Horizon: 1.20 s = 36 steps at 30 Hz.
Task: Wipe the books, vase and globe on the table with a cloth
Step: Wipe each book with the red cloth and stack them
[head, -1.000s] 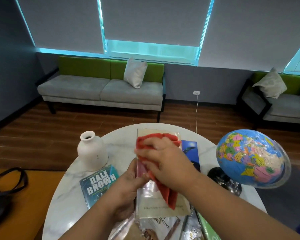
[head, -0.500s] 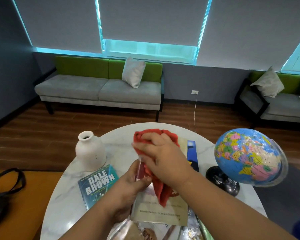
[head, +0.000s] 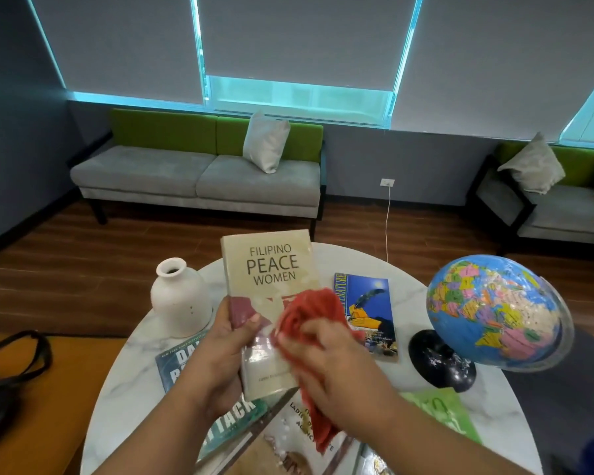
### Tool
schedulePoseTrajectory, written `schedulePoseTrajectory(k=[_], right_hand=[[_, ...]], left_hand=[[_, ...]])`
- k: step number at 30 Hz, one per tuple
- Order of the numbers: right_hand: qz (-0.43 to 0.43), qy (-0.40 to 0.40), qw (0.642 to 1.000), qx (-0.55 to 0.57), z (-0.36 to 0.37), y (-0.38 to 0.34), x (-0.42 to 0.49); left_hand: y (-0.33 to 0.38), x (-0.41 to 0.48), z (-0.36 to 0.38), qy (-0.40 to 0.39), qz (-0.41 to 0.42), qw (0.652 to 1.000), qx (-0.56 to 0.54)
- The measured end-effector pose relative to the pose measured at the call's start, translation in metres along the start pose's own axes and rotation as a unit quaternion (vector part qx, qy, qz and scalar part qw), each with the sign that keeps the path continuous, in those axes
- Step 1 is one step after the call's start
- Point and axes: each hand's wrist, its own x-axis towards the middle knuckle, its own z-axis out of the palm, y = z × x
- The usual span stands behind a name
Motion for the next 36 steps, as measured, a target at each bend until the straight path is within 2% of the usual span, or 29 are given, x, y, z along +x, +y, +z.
schedulePoseTrajectory(k=[2,3,5,8,10,12,14,16,18,20,24,26,29,33,36], right_hand=[[-0.078,-0.029,0.996,-0.024,0.003,-0.002,-0.008],[-0.089,-0.019,0.995,-0.037,0.001,0.002,-0.004],[-0.04,0.024,0.998,-0.033,-0.009,0.013,0.011],[0.086,0.091,0.992,0.025,-0.029,0.03,0.039],[0.11,0.103,0.988,0.019,-0.035,0.029,0.046],[0.077,0.069,0.995,-0.012,-0.031,0.016,0.039],[0.004,0.038,0.999,-0.031,-0.018,-0.005,0.022],[-0.071,-0.013,0.997,-0.017,-0.002,-0.021,0.003],[-0.103,-0.028,0.994,-0.025,0.004,-0.02,-0.002],[-0.076,-0.001,0.997,-0.027,-0.005,-0.011,0.01],[0.08,0.058,0.995,0.0,-0.029,0.014,0.044],[0.097,0.048,0.994,-0.012,-0.032,0.016,0.049],[0.043,0.003,0.999,0.004,-0.024,0.001,0.036],[-0.063,-0.045,0.997,-0.007,0.007,-0.019,-0.004],[-0.038,-0.013,0.999,0.011,0.013,-0.005,-0.019]], left_hand=[[0.001,0.002,0.0,-0.009,-0.001,1.0,-0.014],[0.001,0.003,0.002,-0.018,-0.006,1.0,-0.019],[-0.001,0.0,0.008,-0.038,-0.02,0.999,-0.019],[-0.007,-0.006,0.018,-0.053,-0.049,0.997,0.009],[-0.009,-0.009,0.023,-0.055,-0.066,0.996,0.015],[-0.008,-0.008,0.026,-0.053,-0.071,0.996,-0.007],[-0.005,-0.004,0.024,-0.049,-0.074,0.995,-0.04],[-0.001,0.0,0.02,-0.034,-0.08,0.995,-0.041],[0.001,0.002,0.018,-0.029,-0.089,0.995,-0.037],[0.001,-0.001,0.021,-0.042,-0.101,0.993,-0.047],[-0.008,-0.007,0.028,-0.049,-0.119,0.99,-0.057],[-0.01,-0.008,0.031,-0.053,-0.137,0.987,-0.061],[-0.01,-0.004,0.031,-0.03,-0.145,0.984,-0.094],[-0.011,0.007,0.021,0.036,-0.106,0.988,-0.11],[-0.009,0.01,0.014,0.048,-0.096,0.987,-0.116]])
